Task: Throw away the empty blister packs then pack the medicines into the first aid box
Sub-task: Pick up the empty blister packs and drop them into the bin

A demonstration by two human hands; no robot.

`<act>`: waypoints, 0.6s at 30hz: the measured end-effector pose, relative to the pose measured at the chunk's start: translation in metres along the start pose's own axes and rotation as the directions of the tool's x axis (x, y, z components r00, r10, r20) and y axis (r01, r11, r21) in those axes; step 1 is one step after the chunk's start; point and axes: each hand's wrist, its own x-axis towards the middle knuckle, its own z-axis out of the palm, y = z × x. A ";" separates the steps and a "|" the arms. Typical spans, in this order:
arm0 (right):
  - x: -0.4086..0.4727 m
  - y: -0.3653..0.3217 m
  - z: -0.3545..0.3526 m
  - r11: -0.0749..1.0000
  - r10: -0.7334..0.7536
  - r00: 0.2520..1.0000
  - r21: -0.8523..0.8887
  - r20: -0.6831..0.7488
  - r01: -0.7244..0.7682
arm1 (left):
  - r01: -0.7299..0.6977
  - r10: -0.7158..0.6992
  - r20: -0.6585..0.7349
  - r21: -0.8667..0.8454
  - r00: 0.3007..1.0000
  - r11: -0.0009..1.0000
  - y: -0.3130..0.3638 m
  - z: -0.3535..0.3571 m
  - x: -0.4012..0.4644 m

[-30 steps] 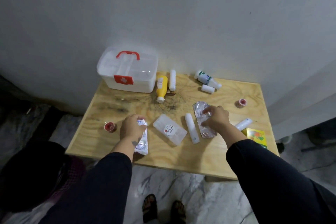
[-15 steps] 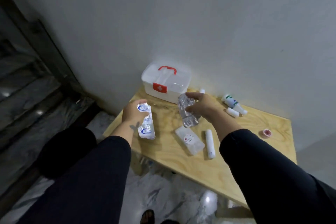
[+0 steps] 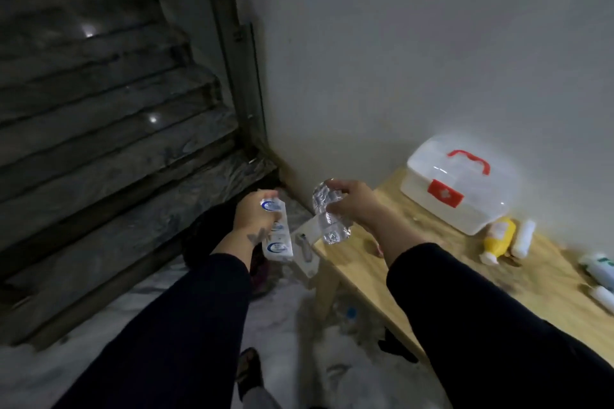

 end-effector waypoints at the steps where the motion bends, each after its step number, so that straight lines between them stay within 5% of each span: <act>1: 0.015 -0.007 0.018 1.000 0.005 1.000 0.000 0.013 -0.005 | 0.017 -0.017 -0.006 -0.003 1.000 1.000 -0.012 -0.011 0.011; 10: 0.121 -0.040 0.175 0.990 0.136 0.970 -0.074 0.204 -0.123 | 0.196 -0.197 0.018 0.027 0.980 0.980 -0.142 -0.085 0.105; 18: 0.211 -0.017 0.281 0.965 0.255 0.941 -0.114 0.223 -0.234 | 0.335 -0.335 0.048 0.004 0.941 0.942 -0.241 -0.086 0.189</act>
